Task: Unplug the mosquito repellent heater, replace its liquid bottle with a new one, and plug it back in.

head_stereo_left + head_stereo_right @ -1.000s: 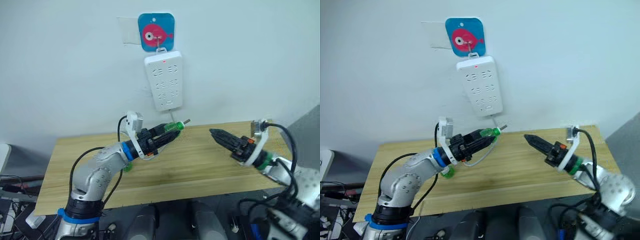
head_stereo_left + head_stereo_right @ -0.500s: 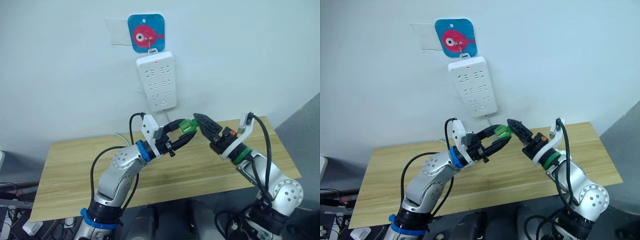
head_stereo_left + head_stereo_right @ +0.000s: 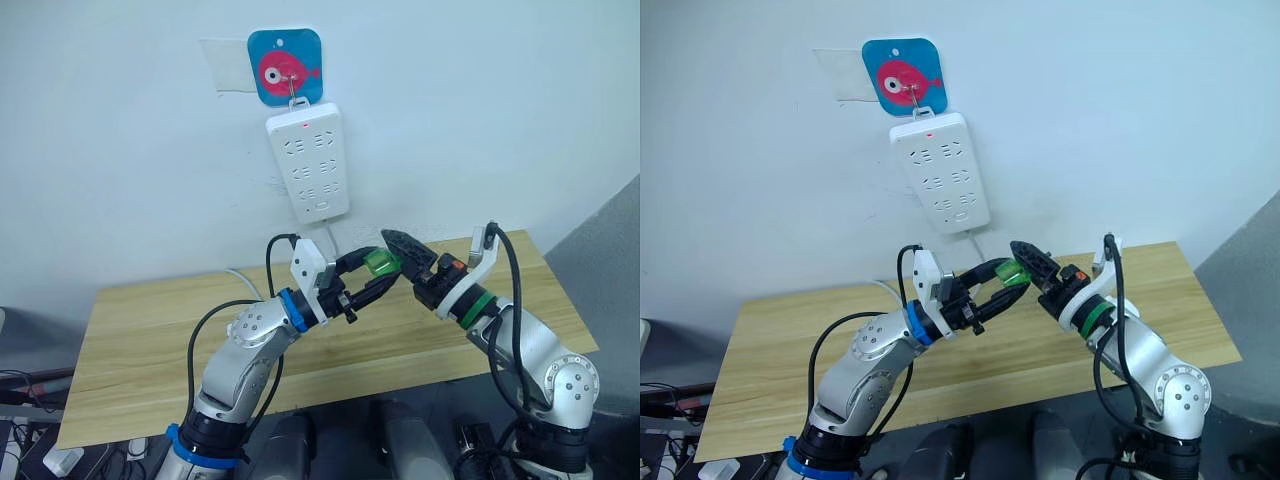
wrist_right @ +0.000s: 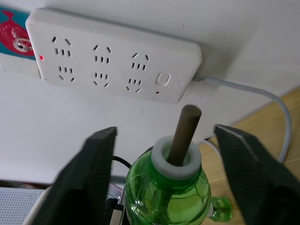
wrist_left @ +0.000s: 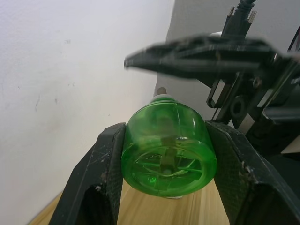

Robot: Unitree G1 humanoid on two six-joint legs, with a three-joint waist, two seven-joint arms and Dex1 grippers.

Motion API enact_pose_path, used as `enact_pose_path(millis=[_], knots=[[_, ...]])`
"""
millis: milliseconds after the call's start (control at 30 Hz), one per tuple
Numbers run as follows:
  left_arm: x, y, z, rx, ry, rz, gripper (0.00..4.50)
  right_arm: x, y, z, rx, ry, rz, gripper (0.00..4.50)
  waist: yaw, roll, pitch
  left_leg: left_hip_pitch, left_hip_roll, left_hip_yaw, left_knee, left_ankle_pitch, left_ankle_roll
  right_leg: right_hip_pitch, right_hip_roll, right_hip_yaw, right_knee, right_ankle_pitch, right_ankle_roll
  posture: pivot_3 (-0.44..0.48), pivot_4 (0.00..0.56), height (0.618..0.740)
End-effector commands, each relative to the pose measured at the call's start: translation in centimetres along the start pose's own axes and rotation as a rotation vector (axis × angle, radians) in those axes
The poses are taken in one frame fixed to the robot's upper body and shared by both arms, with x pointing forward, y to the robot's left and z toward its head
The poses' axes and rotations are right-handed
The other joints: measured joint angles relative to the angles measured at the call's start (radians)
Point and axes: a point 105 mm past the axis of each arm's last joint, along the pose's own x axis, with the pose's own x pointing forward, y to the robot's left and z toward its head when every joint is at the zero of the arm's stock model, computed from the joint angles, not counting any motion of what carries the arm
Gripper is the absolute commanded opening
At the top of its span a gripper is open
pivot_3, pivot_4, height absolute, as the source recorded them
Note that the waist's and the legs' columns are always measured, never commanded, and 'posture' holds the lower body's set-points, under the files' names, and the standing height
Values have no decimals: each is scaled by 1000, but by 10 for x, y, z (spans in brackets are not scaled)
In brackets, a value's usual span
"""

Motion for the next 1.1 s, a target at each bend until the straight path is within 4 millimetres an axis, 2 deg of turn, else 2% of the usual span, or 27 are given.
enact_pose_path(millis=[33,133,167,267,467,500,567,633,667,800,867,933,1100], knots=[[3,-10,12,42,-43,-34,2242,-3,14,-2,-11,0,60,2114,0,0,0,0,0,0,0,0,0,0,0,0,0,0,0,-92,238,740],[3,-10,12,45,-42,-37,2242,-4,14,-4,-17,9,62,1040,1,0,0,0,0,0,0,0,0,0,0,0,0,0,0,-95,233,740],[4,-10,12,47,-41,-38,2242,-4,14,-4,-18,10,61,868,1,0,0,0,0,0,0,0,0,0,0,0,0,0,0,-95,233,740],[4,-10,11,51,-38,-39,2242,-5,15,-5,-23,14,61,883,1,0,0,0,0,0,0,0,0,0,0,0,0,0,0,-95,233,740],[0,-9,10,49,1,-58,4259,-5,12,-3,-39,8,49,883,2,0,0,0,0,0,0,0,0,0,0,0,0,0,0,-87,230,740],[-2,-8,10,56,18,-67,4486,-5,9,-1,-45,3,40,883,2,0,0,0,0,0,0,0,0,0,0,0,0,0,0,-79,233,740],[-9,-8,9,97,71,-102,4500,-5,-5,4,-100,-13,-20,883,3,0,0,0,0,0,0,0,0,0,0,0,0,0,0,-75,239,740],[-16,-5,6,136,137,-114,4500,-5,-33,13,-184,-51,-136,883,3,0,0,0,0,0,0,0,0,0,0,0,0,0,0,-70,241,740],[-20,-3,3,143,178,-108,4500,-5,-47,15,-295,-44,-189,883,3,0,0,0,0,0,0,0,0,0,0,0,0,0,0,-70,241,740],[-28,2,-5,153,260,-92,4500,1,-77,13,-626,16,-260,883,4,0,0,0,-1,1,0,0,0,0,3,0,0,-1,1,-52,247,740],[-31,0,-12,134,292,-88,4500,8,-102,21,-908,13,-311,883,3,-1,0,0,0,1,0,0,0,0,3,0,0,-1,1,-46,250,740],[-31,-3,-16,114,305,-94,4500,13,-115,26,-1060,-10,-317,883,4,-1,1,1,0,1,0,0,0,0,4,0,0,-1,1,-40,252,740],[-36,-10,-26,99,372,-130,4500,28,-138,27,-1259,-40,-328,883,7,-3,2,1,0,1,0,0,0,-1,4,2,1,0,0,-33,253,740]])
